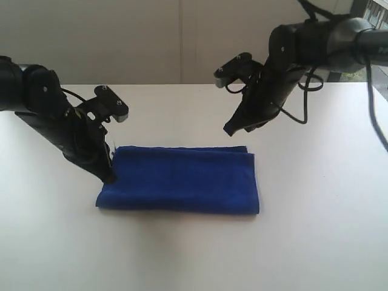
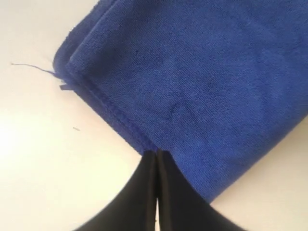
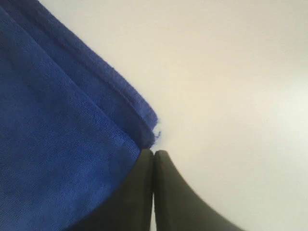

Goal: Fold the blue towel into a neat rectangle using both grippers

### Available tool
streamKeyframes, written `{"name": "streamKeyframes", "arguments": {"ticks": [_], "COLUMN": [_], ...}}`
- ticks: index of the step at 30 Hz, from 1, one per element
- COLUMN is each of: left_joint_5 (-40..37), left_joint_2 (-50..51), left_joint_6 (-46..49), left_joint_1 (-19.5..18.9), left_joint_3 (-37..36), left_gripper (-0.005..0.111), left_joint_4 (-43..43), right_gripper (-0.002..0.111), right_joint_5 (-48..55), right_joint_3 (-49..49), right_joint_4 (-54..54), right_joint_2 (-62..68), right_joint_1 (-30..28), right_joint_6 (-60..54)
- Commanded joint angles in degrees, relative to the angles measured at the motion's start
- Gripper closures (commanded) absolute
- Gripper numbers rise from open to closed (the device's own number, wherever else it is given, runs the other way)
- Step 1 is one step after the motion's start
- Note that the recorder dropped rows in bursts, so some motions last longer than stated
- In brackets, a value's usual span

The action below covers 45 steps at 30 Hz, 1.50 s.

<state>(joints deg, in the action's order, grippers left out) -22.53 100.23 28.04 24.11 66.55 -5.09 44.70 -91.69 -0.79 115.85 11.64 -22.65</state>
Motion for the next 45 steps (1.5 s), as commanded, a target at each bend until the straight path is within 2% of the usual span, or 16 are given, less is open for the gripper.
{"name": "streamKeyframes", "arguments": {"ticks": [1, 6, 10, 14, 20, 22, 24, 27, 28, 32, 34, 35, 45], "left_joint_5": [-2.9, -5.2, -4.8, -0.7, 10.8, 11.8, 11.8, 13.6, 19.4, 29.2, 29.8, 25.5, 27.7], "left_joint_2": [-6.6, -16.8, -27.8, -41.7, -66.6, -73.8, -82.4, -85.3, -85.0, -84.1, -84.2, -84.2, -84.2], "left_joint_6": [-5.1, -7.5, -9.7, -14.3, -20.8, -21.9, -24.4, -25.2, -28.8, -33.7, -35.1, -32.8, -32.3], "left_joint_1": [0.0, 0.0, 0.0, 0.0, 0.0, 0.0, 0.0, 0.0, 0.0, 0.0, 0.0, 0.0, 0.0], "left_joint_3": [0.2, -0.5, -5.1, -12.9, -27.4, -31.5, -39.4, -49.3, -55.1, -65.5, -66.6, -66.6, -66.6], "left_gripper": [0.107, 0.107, 0.107, 0.107, 0.107, 0.107, 0.107, 0.107, 0.107, 0.107, 0.107, 0.107, 0.107], "left_joint_4": [-0.9, -0.9, -0.9, -0.9, -0.9, -0.9, -0.9, -0.9, -1.0, -1.0, -1.0, -0.6, -0.7], "right_gripper": [0.108, 0.108, 0.108, 0.108, 0.108, 0.108, 0.108, 0.108, 0.108, 0.108, 0.108, 0.108, 0.108], "right_joint_5": [1.7, 0.4, -2.7, -8.1, -20.6, -25.0, -33.4, -45.8, -51.0, -56.3, -57.2, -57.7, -56.4], "right_joint_3": [0.1, 5.1, 12.6, 23.9, 44.6, 51.1, 63.3, 75.5, 80.0, 88.0, 90.3, 91.7, 91.7], "right_joint_4": [0.8, 0.8, 0.8, 0.8, 0.8, 0.8, 0.8, 0.4, 0.4, 0.4, 0.4, 0.4, 0.4], "right_joint_2": [-5.5, -15.1, -25.2, -37.9, -60.1, -66.4, -75.9, -79.9, -79.6, -77.9, -77.0, -76.9, -76.9], "right_joint_1": [-0.3, -0.3, -0.3, -0.3, -0.3, -0.3, -0.3, -0.3, -0.3, -0.3, -0.3, -0.3, -0.3], "right_joint_6": [2.7, 5.2, 7.4, 10.3, 16.3, 18.7, 20.5, 26.8, 27.1, 27.7, 29.3, 29.3, 26.9]}}
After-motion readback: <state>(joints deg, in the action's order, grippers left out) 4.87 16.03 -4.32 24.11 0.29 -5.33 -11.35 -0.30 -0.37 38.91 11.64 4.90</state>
